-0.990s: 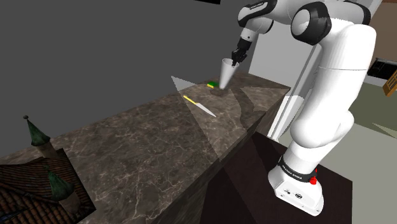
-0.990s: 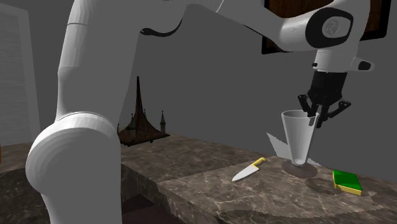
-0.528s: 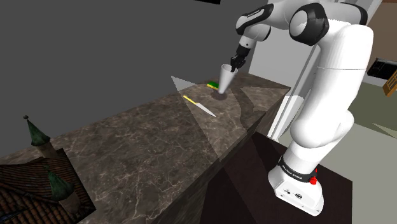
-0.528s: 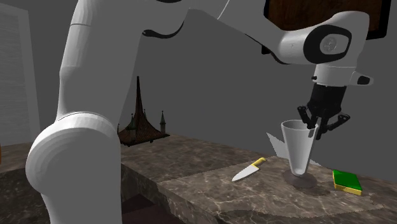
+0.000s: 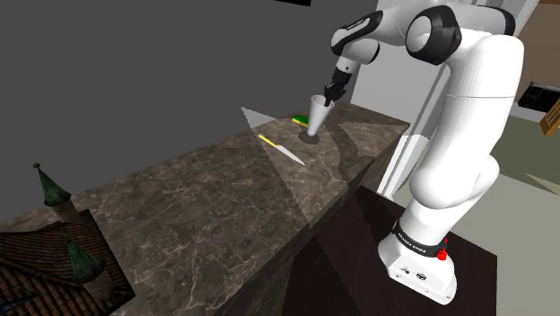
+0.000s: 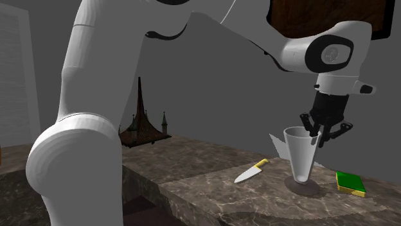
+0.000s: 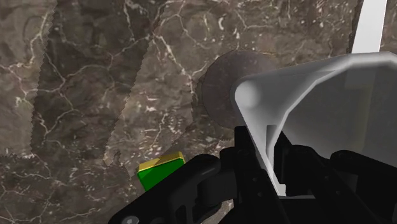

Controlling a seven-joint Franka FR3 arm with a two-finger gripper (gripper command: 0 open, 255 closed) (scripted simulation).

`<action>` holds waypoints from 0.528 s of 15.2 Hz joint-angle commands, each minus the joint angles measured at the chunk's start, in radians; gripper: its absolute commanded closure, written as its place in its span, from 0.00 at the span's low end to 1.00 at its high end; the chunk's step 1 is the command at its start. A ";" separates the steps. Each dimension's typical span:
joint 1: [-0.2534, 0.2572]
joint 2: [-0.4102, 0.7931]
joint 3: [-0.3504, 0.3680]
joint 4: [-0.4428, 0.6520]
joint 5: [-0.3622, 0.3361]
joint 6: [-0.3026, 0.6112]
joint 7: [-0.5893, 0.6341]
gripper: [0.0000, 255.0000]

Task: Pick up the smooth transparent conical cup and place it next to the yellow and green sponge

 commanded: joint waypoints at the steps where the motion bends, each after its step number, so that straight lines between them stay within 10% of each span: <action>1: 0.000 0.000 0.000 0.000 0.000 0.001 0.000 1.00; 2: 0.000 0.000 0.000 0.000 0.000 0.001 0.000 1.00; 3: 0.000 0.000 0.000 0.000 0.000 0.001 0.000 0.00; 8: 0.000 0.000 0.000 0.000 0.000 0.001 0.000 0.00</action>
